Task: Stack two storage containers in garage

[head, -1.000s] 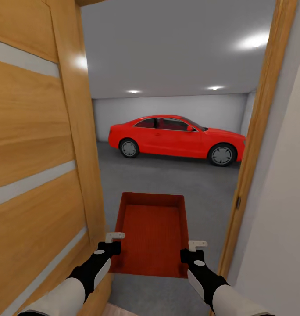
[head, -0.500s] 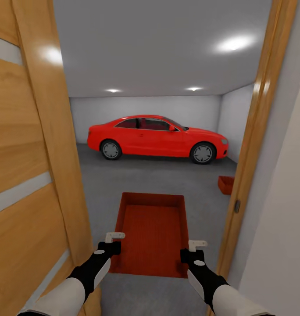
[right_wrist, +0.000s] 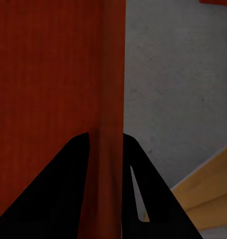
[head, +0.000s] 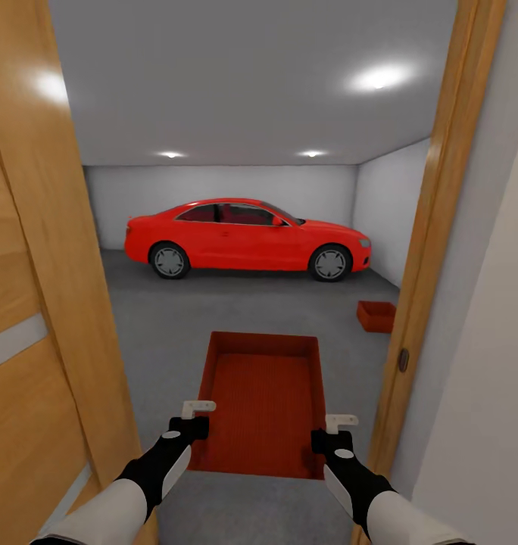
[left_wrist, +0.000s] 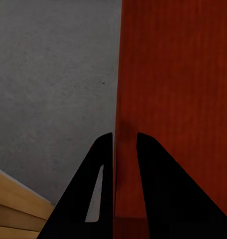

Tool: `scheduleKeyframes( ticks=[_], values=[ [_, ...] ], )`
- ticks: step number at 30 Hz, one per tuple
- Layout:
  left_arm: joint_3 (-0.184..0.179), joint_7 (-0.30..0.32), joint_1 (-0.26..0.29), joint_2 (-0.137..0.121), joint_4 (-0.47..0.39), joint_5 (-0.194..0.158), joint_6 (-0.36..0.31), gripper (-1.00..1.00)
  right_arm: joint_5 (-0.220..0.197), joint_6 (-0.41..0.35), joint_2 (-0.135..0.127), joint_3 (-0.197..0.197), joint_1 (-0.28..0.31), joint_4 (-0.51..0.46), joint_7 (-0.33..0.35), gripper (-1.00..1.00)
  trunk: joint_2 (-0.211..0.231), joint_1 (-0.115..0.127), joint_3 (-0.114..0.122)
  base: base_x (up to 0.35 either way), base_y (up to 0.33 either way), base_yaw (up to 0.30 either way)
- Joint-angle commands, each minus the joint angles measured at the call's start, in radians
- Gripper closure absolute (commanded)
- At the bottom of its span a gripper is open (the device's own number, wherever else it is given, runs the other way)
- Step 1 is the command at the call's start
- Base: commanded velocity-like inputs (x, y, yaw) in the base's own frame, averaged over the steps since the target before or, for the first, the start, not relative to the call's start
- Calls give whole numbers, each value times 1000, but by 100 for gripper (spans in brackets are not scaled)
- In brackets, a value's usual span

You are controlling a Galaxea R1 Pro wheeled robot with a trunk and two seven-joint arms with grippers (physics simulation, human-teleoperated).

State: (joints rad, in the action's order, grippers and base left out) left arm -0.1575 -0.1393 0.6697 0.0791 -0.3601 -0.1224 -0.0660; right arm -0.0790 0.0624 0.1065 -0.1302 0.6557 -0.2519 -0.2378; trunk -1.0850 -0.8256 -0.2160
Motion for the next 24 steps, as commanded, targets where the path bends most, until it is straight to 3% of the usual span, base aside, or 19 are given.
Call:
scheduleKeyframes(
  ticks=[1, 8, 24],
  values=[
    [0, -25, 1, -22, -5, 9, 28, 100, -21, 4, -1, 5, 1, 3, -5, 100, -1, 0, -1, 5, 2, -6],
    [1, -25, 1, -21, -5, 9, 28, 100, -21, 3, -1, 5, 1, 3, -5, 100, -1, 0, -1, 69, 1, -2],
    [1, -25, 1, -22, -5, 9, 28, 100, -21, 4, -1, 4, 1, 3, -5, 100, -1, 0, -1, 314, 0, 0]
  ],
)
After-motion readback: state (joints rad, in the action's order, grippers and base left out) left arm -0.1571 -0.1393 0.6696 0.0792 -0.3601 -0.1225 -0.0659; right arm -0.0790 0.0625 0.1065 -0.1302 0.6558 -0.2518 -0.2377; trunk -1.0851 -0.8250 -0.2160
